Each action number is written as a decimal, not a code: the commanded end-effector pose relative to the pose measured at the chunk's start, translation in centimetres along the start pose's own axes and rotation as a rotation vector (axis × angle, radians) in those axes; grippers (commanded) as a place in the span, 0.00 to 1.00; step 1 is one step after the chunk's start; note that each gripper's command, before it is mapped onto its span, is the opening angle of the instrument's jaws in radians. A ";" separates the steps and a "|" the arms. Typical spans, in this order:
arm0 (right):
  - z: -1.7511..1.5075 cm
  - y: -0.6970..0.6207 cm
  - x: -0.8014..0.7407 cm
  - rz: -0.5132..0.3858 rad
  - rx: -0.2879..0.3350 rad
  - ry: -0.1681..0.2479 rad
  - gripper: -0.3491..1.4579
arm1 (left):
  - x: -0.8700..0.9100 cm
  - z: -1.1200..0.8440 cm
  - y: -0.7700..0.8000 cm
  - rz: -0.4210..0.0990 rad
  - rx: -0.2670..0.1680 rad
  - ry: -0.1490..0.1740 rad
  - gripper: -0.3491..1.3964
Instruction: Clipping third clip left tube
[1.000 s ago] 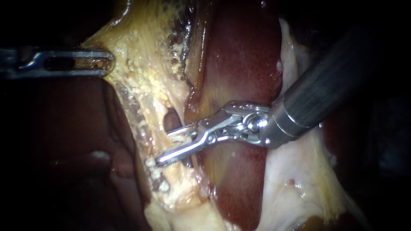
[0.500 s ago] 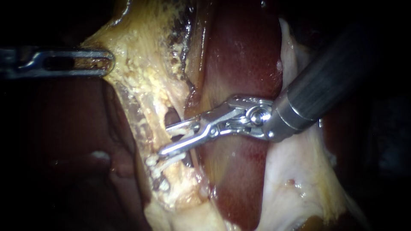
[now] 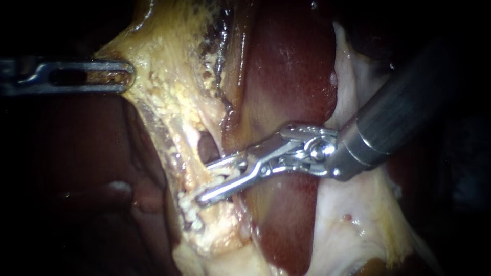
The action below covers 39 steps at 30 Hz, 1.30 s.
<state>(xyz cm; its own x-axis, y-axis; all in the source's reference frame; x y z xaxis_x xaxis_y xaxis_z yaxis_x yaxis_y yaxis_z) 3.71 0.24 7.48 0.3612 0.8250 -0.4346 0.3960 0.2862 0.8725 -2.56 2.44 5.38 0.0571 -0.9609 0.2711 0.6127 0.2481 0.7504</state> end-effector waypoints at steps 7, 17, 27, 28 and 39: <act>0.23 0.02 -0.03 0.018 0.076 0.046 0.43 | -0.01 0.02 0.03 -0.001 -0.001 0.000 0.00; 0.29 0.04 0.11 0.048 0.072 0.155 0.42 | -0.04 0.03 0.04 -0.003 -0.002 -0.001 0.00; 0.25 0.00 0.23 0.082 0.022 0.206 0.42 | -0.06 0.03 0.04 -0.005 -0.002 -0.003 0.00; 0.24 0.00 0.23 0.088 0.022 0.205 0.42 | -0.06 0.03 0.04 -0.005 -0.002 -0.003 0.00; 0.10 -0.05 0.13 0.161 0.056 0.137 0.41 | -0.06 0.01 0.06 -0.005 -0.002 -0.003 0.00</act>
<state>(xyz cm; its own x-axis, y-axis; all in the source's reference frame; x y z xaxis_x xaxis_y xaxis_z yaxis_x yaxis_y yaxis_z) 3.81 0.28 7.33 0.3144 0.9170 -0.2453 0.3892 0.1112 0.9144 -2.53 2.52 5.41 0.0517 -0.9615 0.2700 0.6141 0.2438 0.7506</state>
